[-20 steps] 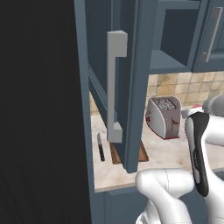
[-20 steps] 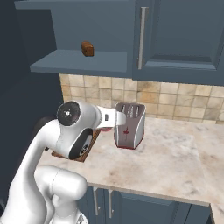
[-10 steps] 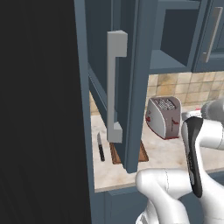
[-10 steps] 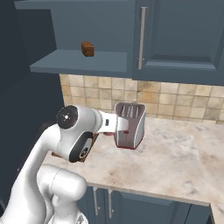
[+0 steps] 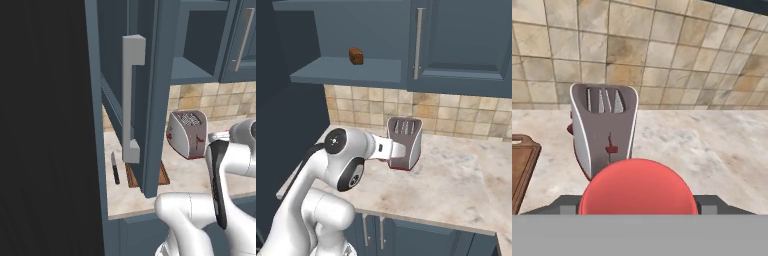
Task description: Pick the bread, place it on the cutting board, pick the jam, place it on the counter, and close the cabinet.
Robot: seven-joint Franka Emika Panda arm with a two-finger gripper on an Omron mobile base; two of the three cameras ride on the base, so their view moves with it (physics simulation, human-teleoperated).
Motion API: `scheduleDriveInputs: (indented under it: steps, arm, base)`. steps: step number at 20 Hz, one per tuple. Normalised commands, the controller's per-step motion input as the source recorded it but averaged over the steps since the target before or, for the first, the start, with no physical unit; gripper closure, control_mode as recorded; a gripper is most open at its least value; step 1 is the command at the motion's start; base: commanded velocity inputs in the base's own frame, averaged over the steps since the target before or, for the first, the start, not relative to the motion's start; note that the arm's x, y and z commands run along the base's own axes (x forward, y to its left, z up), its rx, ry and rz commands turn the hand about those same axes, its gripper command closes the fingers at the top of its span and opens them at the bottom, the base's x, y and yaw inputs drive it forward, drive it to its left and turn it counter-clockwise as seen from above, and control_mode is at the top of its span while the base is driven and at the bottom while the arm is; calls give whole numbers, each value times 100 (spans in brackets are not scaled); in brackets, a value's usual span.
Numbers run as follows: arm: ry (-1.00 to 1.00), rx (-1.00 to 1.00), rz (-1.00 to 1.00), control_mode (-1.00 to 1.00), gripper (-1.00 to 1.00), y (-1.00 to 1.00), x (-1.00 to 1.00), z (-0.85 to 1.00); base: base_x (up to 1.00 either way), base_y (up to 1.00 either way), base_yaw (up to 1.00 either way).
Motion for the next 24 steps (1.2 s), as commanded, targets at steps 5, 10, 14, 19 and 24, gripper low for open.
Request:
scheduleDriveInputs:
  steps: [5,10,14,19,24]
  arm:
    - [1,0,-1,-100,100,-12,7,-23]
    - [5,0,0,-100,100,-15,26,-28]
    - [6,0,0,-100,100,-14,18,-38]
    - [8,0,0,-100,100,-14,6,-45]
    - [8,0,0,-100,100,-14,9,-46]
  base:
    - [0,0,0]
    - [0,0,0]
    - [0,0,0]
    - [0,0,0]
    - [0,0,0]
